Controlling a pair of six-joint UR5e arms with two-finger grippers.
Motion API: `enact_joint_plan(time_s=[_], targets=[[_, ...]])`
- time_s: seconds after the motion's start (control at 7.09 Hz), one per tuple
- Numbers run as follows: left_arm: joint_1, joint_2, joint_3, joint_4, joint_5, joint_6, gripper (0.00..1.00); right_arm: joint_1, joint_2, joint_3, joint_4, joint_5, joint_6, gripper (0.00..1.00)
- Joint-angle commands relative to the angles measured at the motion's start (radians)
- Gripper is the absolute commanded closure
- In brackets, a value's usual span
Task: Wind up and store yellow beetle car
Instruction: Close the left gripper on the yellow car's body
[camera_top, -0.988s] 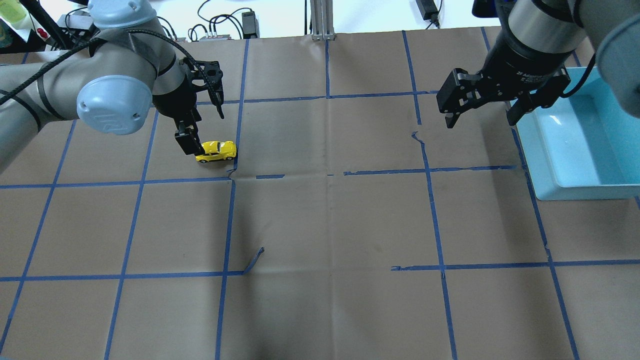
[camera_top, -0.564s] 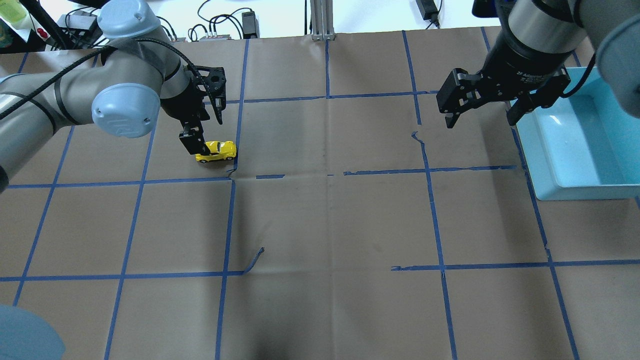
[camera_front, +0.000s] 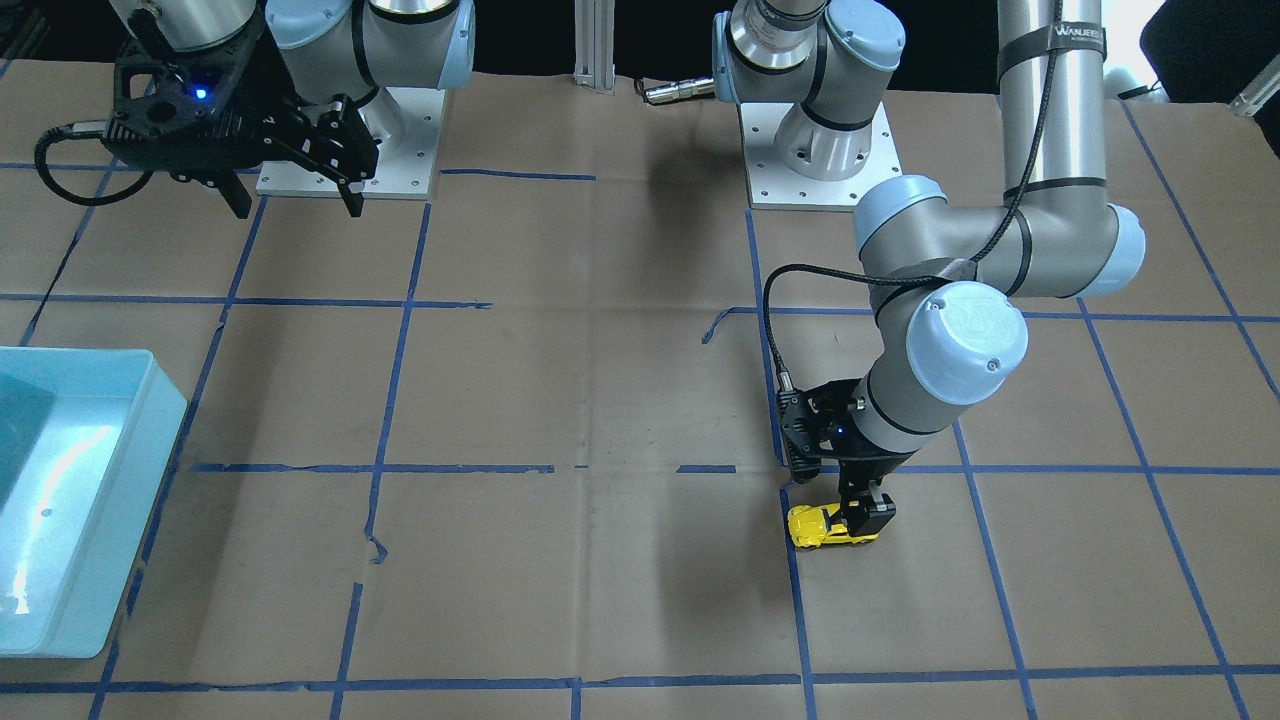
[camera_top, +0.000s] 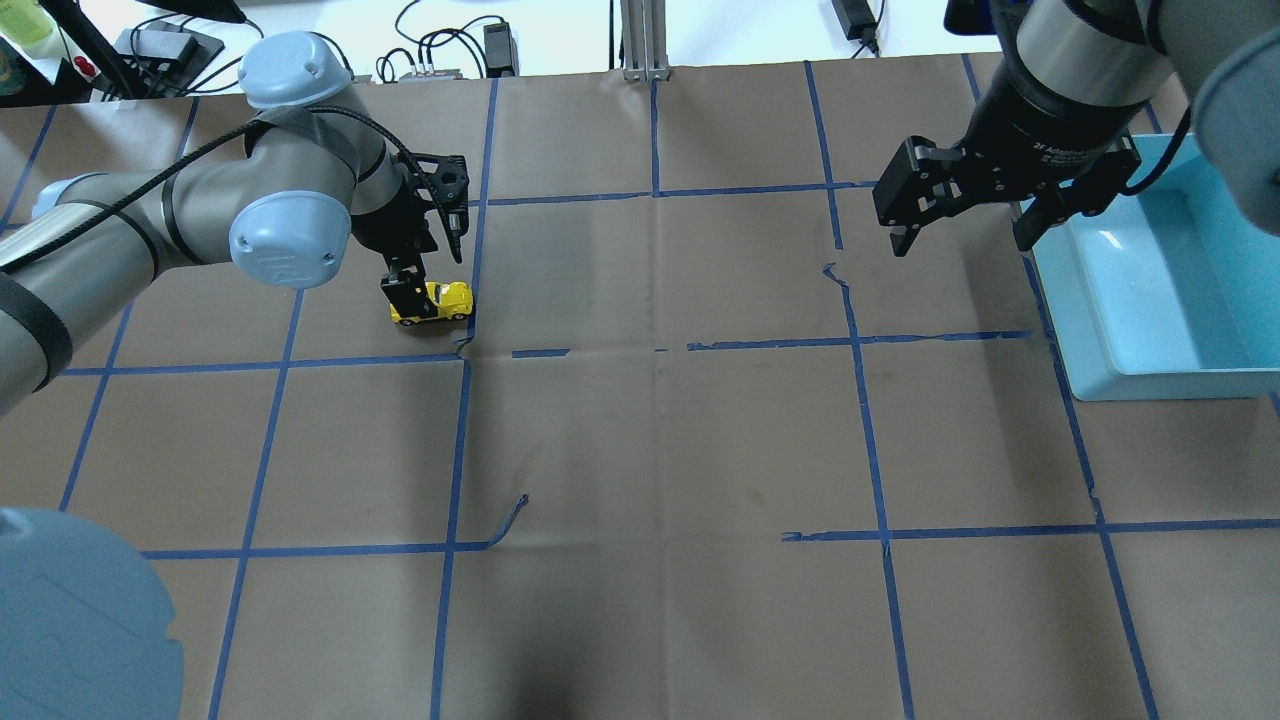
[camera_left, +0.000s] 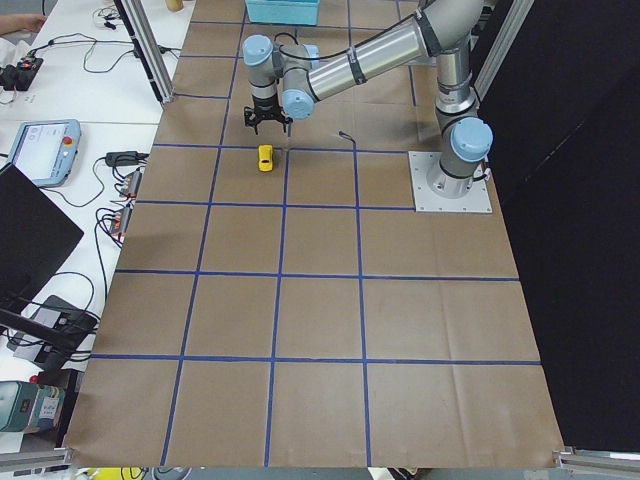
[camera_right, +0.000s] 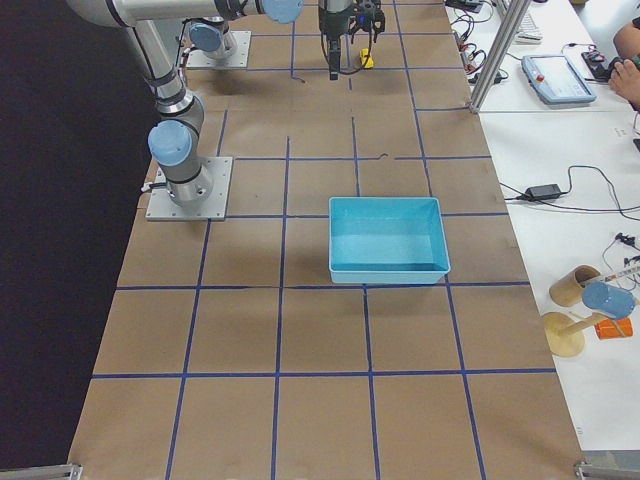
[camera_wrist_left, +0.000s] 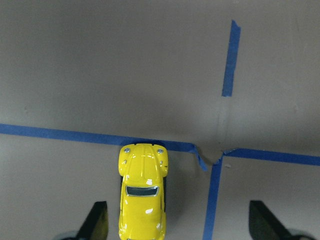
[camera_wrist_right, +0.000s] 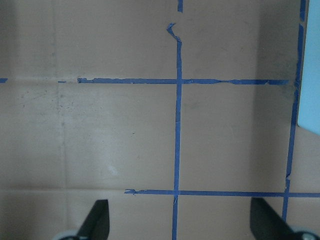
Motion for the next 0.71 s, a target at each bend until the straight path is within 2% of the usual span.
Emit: enact_joint_plan(time_s=[0.0,0.56], targets=[[0.000,-0.003,-0.003,0.004,0.005,0.001,0.02,0.002,0.000,0.000,0.000,0.000,0.000,0.00],[0.002,0.015,-0.084,0.073,0.006,0.056,0.02,0.000,0.000,0.000,0.002,-0.002,0.000,0.00]])
